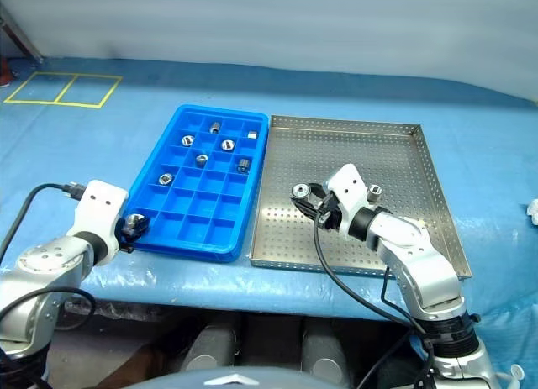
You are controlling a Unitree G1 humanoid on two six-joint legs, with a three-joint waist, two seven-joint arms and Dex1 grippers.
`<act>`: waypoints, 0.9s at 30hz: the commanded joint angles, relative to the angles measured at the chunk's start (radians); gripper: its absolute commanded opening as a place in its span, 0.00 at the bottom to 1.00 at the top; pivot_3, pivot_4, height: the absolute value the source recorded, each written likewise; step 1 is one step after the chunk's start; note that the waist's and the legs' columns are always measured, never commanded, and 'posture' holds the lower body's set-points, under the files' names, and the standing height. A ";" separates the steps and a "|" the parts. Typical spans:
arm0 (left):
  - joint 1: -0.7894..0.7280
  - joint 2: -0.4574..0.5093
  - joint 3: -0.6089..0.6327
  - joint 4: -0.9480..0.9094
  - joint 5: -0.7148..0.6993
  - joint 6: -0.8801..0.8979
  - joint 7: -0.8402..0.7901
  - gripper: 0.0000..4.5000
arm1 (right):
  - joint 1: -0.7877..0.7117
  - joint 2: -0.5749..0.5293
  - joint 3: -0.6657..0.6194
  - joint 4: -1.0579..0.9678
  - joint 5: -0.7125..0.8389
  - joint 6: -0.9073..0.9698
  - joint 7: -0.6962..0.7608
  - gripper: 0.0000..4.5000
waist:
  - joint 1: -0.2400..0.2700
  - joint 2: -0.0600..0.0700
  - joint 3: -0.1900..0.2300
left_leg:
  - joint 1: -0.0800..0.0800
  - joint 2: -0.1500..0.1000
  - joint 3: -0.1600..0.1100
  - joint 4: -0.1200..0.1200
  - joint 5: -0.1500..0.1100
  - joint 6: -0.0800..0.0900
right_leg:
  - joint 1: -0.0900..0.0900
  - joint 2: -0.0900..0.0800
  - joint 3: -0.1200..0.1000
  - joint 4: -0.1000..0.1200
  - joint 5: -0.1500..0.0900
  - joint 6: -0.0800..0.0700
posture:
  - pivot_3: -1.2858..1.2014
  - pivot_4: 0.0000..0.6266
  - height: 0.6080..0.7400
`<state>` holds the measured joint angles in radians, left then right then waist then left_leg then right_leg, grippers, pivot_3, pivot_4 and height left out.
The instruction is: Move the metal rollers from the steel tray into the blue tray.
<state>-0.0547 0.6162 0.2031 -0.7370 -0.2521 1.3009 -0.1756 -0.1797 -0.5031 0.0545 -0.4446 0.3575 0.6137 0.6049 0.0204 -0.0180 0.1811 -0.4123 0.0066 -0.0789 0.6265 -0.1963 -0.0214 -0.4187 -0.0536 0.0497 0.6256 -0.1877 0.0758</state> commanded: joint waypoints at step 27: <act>0.190 -0.227 0.285 -0.199 -0.107 -0.191 -0.057 0.80 | -0.526 0.370 0.283 0.649 -0.154 -0.220 0.142 0.37 | 0.053 0.000 0.000 | 0.002 0.000 -0.004 -0.004 0.001 -0.002 | 0.001 0.000 -0.004 0.001 -0.001 -0.003 | 0.67 0.24 1.00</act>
<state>0.1265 0.3945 0.4671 -0.8827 -0.3489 1.1369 -0.2231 -0.6724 -0.1502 0.3319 0.1984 0.2069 0.4350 0.7258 0.0739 -0.0184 0.1812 -0.4105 0.0067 -0.0832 0.6220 -0.1950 -0.0237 -0.4178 -0.0532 0.0451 0.6262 -0.1887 0.0729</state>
